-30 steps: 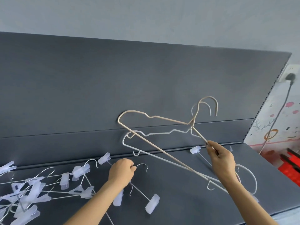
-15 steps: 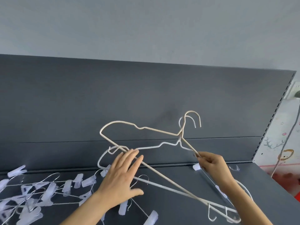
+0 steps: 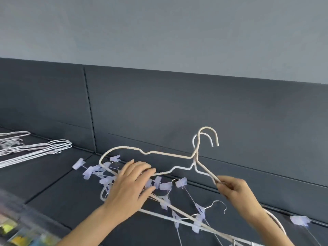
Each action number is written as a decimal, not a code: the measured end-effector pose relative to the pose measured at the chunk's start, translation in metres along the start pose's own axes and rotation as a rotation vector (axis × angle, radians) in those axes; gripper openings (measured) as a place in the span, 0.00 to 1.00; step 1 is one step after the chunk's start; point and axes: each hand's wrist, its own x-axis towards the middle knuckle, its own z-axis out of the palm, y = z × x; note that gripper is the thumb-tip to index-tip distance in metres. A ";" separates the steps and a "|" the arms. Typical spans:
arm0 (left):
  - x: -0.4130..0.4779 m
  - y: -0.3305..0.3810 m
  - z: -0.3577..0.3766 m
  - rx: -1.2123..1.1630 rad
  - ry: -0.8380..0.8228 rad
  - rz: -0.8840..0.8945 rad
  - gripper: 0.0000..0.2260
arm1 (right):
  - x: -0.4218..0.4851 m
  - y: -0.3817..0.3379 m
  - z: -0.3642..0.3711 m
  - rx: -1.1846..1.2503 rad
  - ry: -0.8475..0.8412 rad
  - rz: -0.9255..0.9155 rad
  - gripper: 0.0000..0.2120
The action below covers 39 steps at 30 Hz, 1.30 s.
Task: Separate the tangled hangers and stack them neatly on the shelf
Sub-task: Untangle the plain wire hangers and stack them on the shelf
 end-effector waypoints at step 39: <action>-0.218 -0.626 -0.126 -0.129 -0.425 -1.130 0.13 | 0.304 -0.265 0.694 -0.438 -0.665 -0.294 0.06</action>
